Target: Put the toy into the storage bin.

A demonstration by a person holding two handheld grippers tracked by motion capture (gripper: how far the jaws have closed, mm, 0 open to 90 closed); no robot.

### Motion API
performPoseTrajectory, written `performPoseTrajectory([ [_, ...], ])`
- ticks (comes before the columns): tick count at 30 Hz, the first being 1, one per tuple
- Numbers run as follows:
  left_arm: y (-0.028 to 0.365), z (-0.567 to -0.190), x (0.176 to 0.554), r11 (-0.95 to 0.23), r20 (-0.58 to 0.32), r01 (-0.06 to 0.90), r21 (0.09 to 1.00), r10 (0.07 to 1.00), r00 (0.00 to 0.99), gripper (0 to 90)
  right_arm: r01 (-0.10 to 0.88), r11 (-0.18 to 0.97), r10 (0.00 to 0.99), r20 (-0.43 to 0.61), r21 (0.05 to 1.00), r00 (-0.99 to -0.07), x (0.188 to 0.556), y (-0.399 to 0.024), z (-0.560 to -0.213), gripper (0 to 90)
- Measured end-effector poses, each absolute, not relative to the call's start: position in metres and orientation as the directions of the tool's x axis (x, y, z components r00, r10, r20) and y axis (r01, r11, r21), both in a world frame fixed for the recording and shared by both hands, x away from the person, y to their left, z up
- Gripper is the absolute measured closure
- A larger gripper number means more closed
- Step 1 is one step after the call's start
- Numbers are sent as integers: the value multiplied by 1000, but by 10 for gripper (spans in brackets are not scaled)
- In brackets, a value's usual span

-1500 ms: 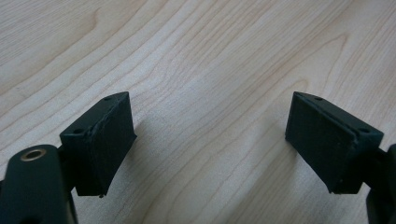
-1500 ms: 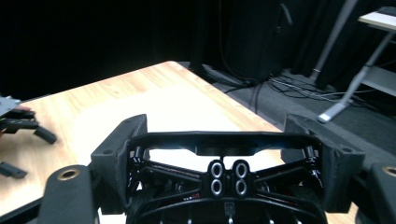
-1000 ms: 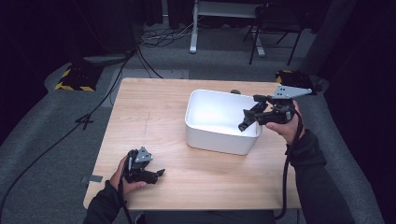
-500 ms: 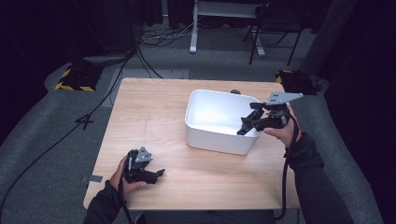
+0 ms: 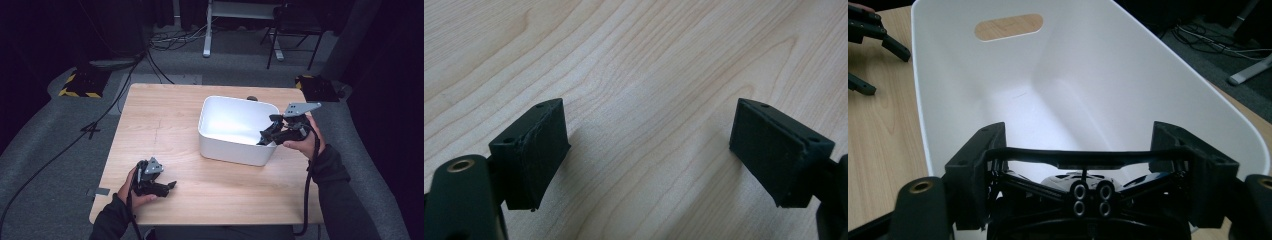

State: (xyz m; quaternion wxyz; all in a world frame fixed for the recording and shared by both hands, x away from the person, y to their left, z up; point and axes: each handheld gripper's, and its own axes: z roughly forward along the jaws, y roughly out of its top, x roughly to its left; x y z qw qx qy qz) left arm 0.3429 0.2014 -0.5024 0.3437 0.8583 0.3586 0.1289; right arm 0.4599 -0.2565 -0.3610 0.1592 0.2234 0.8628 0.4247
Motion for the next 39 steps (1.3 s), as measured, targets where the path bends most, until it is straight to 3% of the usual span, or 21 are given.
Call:
performPoseTrajectory([
  [39,201,-502,343,-506,-26,527,683,704,709,159,297,733,463,-129,611,-877,472,-237,-374,241],
])
